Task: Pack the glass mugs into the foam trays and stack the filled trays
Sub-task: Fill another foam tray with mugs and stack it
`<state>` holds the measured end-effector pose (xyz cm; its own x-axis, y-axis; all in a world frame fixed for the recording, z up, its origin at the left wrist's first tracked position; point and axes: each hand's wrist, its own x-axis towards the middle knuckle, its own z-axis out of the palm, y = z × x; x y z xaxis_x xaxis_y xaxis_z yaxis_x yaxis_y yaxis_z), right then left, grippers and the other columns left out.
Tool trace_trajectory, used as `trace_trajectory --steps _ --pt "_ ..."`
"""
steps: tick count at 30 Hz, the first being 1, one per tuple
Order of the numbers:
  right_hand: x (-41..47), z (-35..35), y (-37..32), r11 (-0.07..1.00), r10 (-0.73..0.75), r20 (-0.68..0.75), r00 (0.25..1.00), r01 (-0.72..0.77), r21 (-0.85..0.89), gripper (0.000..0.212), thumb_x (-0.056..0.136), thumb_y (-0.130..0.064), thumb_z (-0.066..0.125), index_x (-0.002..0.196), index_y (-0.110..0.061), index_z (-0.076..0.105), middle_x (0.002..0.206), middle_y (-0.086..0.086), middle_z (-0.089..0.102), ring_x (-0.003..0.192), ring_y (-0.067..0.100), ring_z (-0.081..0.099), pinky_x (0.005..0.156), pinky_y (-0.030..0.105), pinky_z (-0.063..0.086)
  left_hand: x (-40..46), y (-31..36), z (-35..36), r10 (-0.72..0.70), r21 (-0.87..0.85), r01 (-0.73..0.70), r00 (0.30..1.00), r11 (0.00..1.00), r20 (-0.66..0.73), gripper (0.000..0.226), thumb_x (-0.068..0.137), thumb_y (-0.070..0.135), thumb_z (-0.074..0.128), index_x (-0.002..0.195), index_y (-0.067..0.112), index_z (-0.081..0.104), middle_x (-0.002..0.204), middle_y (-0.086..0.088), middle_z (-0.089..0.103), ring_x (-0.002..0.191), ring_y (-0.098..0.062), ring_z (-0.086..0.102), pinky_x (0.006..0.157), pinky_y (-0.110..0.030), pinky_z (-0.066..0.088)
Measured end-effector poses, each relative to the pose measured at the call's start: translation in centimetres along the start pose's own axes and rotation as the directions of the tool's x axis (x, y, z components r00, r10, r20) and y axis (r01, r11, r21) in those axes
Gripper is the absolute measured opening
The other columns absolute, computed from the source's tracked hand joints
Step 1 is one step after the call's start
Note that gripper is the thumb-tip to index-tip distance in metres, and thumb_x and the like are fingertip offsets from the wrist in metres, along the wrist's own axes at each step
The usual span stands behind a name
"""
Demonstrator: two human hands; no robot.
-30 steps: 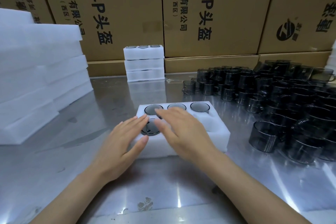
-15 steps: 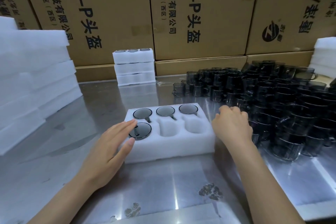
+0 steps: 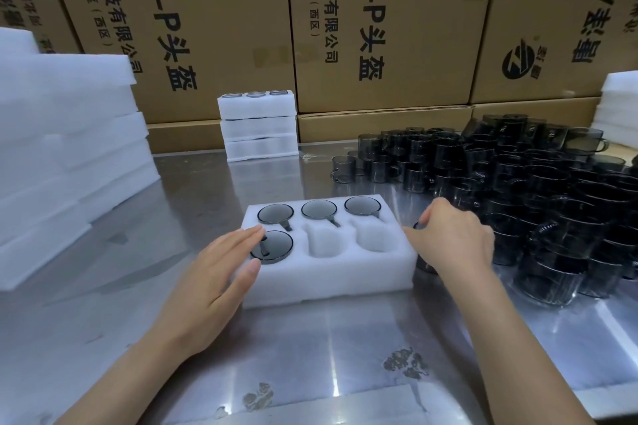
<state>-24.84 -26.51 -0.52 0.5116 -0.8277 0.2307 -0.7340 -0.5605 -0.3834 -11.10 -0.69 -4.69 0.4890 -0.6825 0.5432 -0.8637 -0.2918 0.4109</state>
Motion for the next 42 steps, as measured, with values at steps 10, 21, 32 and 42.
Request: trace_trajectory --steps 10,21,32,42 --pt "-0.4 -0.3 -1.3 0.858 -0.260 -0.458 0.850 0.421 0.295 0.011 0.085 -0.024 0.066 0.080 -0.019 0.057 0.074 -0.006 0.061 0.081 0.019 0.046 0.074 0.030 0.024 0.0 -0.2 0.0 -0.005 -0.024 0.005 1.000 1.000 0.000 0.047 0.090 0.056 0.025 0.132 0.040 0.040 0.138 0.033 0.036 0.133 0.012 0.026 0.105 -0.003 0.014" --pt "-4.4 1.4 -5.2 0.572 -0.718 -0.311 0.623 0.782 0.246 0.007 0.079 -0.023 0.062 0.079 -0.017 0.065 0.068 -0.008 0.062 0.082 0.018 0.049 0.077 0.036 0.037 0.1 -0.4 0.1 -0.019 -0.016 0.019 1.000 1.000 0.006 0.048 0.090 0.056 0.025 0.132 0.038 0.040 0.138 0.030 0.037 0.132 0.012 0.026 0.107 -0.006 0.014" --pt "-4.6 1.6 -5.0 0.593 -0.728 -0.233 0.645 0.763 0.259 0.008 0.081 -0.029 0.065 0.078 -0.022 0.066 0.068 -0.011 0.063 0.078 0.016 0.050 0.081 0.035 0.038 0.2 0.1 -0.1 -0.037 -0.038 0.037 0.999 0.999 0.017 0.048 0.088 0.057 0.023 0.131 0.040 0.038 0.139 0.027 0.037 0.134 0.008 0.026 0.110 -0.013 0.017" --pt "-4.2 0.9 -4.6 0.627 -0.681 -0.203 0.703 0.704 0.334 0.052 0.089 -0.042 0.037 0.138 -0.026 0.047 0.141 -0.017 0.046 0.131 0.002 0.034 0.108 0.018 0.016 1.1 2.6 0.5 0.172 0.086 -0.173 0.985 0.981 0.018 0.054 0.095 0.052 0.029 0.144 0.029 0.032 0.151 0.018 0.029 0.140 -0.001 0.025 0.116 -0.032 0.018"
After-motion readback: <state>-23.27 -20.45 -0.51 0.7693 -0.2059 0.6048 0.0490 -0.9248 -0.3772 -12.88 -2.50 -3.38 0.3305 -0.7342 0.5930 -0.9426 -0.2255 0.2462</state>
